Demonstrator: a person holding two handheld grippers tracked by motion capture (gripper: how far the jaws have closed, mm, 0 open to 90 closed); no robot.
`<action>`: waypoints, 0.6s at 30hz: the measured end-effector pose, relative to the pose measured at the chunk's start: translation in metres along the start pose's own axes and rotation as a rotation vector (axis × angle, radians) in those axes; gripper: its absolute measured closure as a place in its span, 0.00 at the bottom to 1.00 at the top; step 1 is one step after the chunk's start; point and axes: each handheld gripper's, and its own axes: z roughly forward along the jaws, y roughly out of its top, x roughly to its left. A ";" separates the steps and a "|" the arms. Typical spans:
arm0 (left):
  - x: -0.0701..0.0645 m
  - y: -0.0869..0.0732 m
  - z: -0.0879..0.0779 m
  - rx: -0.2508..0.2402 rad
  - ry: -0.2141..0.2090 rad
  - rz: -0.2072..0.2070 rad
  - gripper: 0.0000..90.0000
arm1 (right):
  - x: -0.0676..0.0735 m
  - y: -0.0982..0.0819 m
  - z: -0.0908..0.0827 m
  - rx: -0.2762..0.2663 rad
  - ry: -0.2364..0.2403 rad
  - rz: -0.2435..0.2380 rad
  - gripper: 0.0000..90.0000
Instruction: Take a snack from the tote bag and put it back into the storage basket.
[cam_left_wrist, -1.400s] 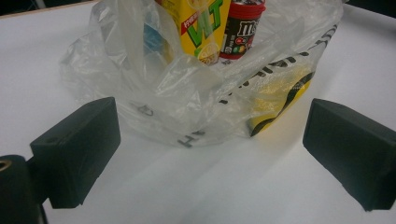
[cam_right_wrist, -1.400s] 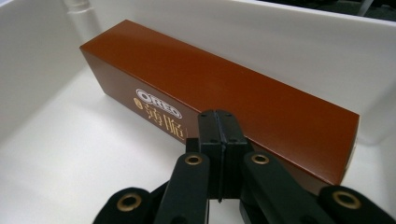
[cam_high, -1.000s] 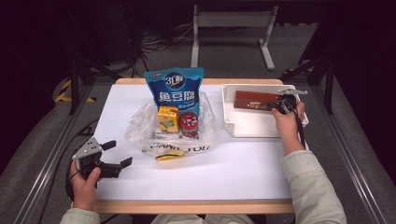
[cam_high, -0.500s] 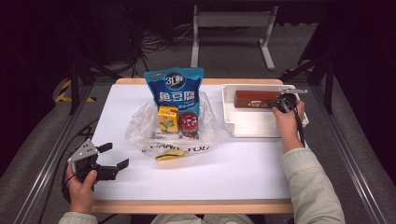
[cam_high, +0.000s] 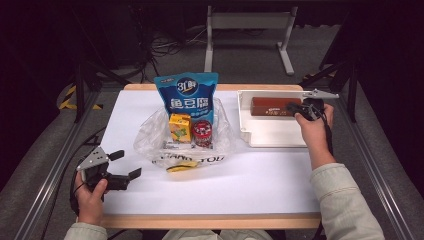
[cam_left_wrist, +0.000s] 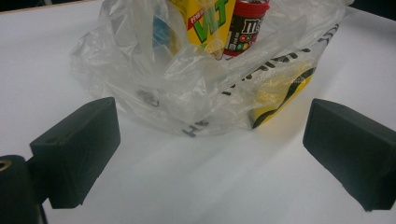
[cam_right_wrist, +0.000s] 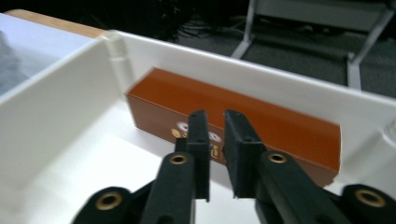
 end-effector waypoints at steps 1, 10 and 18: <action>0.000 0.001 0.001 0.001 0.001 0.003 0.05 | 0.002 0.003 -0.004 -0.012 0.005 -0.008 0.83; 0.000 0.005 0.006 0.003 -0.011 0.012 0.05 | 0.024 0.027 -0.032 -0.092 0.061 -0.048 0.53; 0.000 0.007 0.009 0.008 -0.020 0.019 0.05 | 0.042 0.040 -0.045 -0.146 0.127 -0.058 0.37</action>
